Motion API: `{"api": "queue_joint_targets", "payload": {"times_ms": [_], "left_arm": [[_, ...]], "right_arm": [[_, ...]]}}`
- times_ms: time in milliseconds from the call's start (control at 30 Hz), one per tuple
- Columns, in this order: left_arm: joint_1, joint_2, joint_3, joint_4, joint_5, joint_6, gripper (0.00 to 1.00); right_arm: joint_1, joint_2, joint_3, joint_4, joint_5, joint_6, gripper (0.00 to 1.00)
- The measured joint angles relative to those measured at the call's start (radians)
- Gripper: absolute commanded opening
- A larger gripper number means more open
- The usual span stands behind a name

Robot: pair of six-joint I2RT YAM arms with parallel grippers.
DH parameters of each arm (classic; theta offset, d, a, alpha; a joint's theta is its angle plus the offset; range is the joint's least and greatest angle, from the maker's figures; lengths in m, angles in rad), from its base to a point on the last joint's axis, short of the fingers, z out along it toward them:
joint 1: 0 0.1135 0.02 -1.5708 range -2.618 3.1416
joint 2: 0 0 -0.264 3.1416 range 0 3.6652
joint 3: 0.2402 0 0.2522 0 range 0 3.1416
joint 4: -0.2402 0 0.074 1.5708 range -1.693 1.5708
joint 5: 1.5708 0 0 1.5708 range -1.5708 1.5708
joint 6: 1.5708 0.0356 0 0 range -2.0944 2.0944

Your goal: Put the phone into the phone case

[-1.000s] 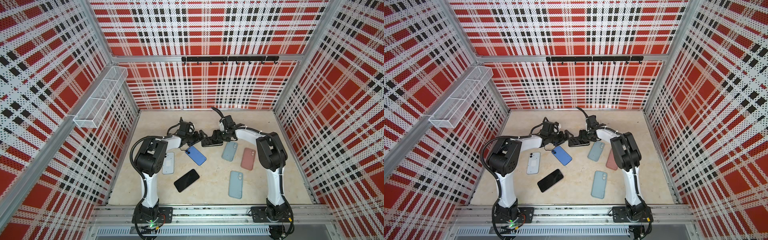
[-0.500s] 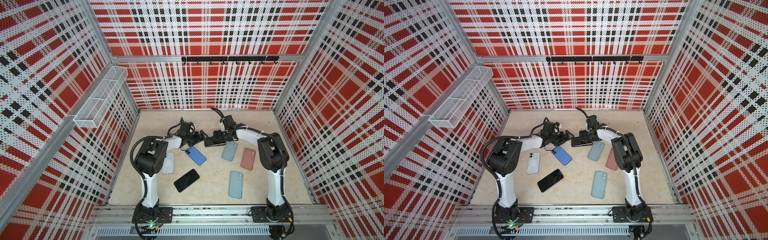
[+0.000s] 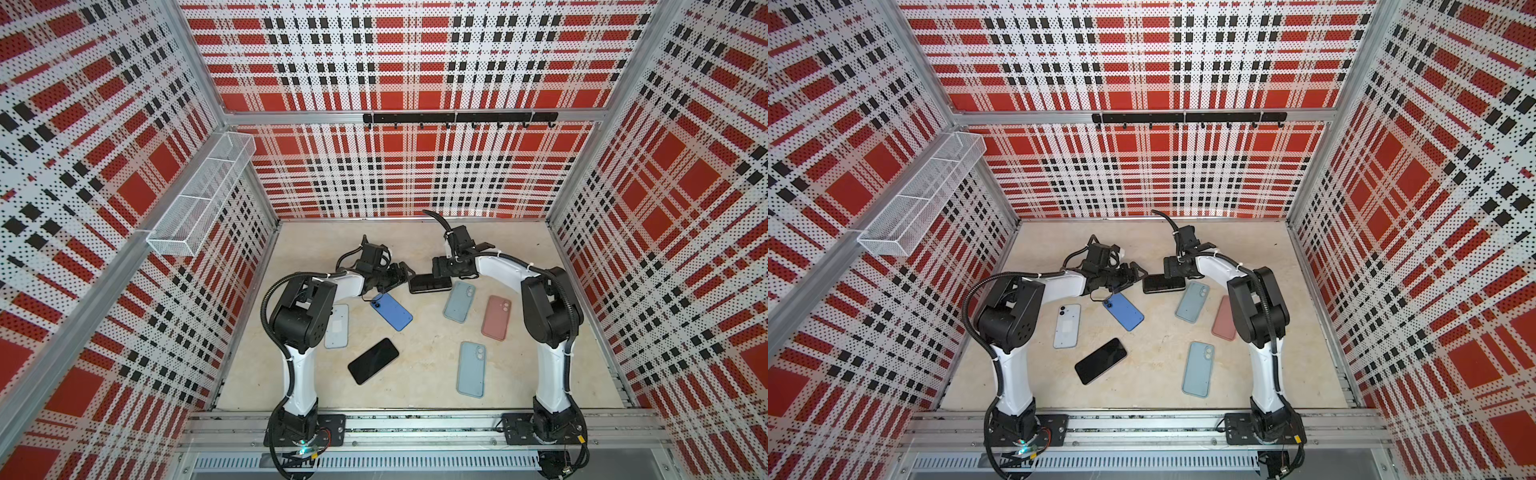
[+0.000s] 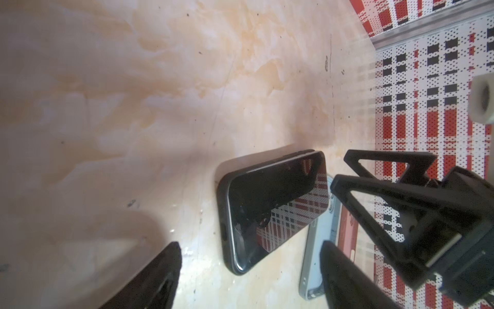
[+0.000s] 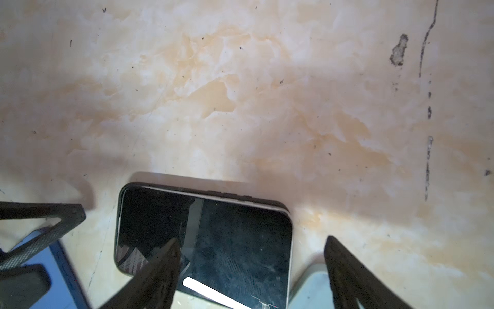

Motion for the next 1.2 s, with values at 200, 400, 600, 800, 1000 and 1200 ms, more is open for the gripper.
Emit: {"api": "queue_joint_targets", "payload": {"times_ms": [200, 400, 600, 800, 1000, 1200], "left_arm": [[-0.029, 0.008, 0.0, 0.002, 0.008, -0.014, 0.69], [-0.039, 0.033, 0.0, 0.003, 0.009, -0.033, 0.61], [-0.042, 0.039, 0.003, 0.003, 0.007, -0.042, 0.57], [-0.042, 0.043, 0.006, 0.005, 0.0, -0.048, 0.53], [-0.026, 0.043, 0.008, -0.003, -0.011, -0.046, 0.5], [-0.002, 0.043, 0.011, -0.013, -0.012, -0.028, 0.5]], "right_arm": [[-0.005, 0.0, -0.05, 0.007, -0.013, 0.004, 0.75], [-0.006, 0.0, -0.101, 0.033, -0.045, 0.017, 0.62], [-0.005, 0.0, -0.111, 0.064, -0.074, 0.033, 0.5], [0.0, 0.0, -0.111, 0.076, -0.067, 0.047, 0.4], [0.011, 0.0, -0.111, 0.088, -0.058, 0.056, 0.37], [0.031, 0.0, -0.111, 0.089, -0.062, 0.064, 0.41]]}}
